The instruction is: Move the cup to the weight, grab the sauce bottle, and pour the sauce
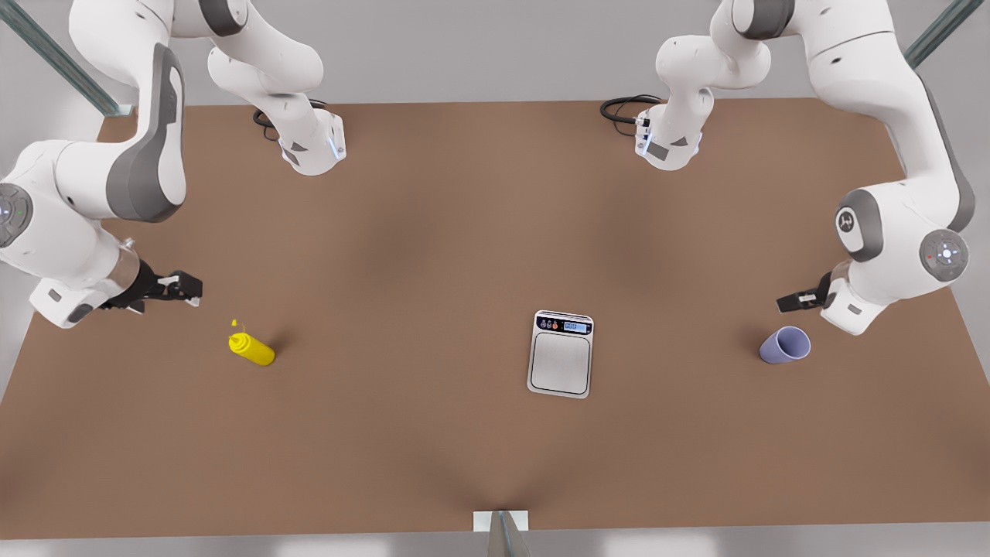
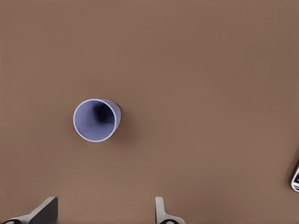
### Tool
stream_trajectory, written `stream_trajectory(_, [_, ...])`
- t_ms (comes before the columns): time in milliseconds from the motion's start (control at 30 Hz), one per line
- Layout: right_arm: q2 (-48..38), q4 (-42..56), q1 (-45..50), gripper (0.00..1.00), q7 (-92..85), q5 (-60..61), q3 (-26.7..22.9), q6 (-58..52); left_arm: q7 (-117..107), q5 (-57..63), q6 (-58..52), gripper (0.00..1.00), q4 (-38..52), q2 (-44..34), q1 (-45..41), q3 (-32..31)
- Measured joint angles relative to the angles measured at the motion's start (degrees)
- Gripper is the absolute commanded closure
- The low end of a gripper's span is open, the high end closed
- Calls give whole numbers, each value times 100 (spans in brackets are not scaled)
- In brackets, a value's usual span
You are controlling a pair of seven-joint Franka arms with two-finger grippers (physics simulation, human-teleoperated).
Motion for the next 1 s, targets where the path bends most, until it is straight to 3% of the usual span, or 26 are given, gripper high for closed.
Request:
stream_trajectory(333, [128, 12, -42, 0, 0, 5, 0, 105, 49, 2, 1563, 0, -1221, 75, 5, 173])
stream_trajectory(500, [142, 13, -32, 0, 1, 5, -1, 167, 78, -5, 2769, 0, -1159, 338, 32, 175])
stream_trajectory(667, [193, 13, -33, 0, 0, 5, -1, 220, 87, -59, 2804, 0, -679, 986, 33, 124])
stream_trajectory(1000, [223, 13, -36, 0, 7, 5, -1, 255, 96, -217, 2901, 0, -820, 1481, 5, 86])
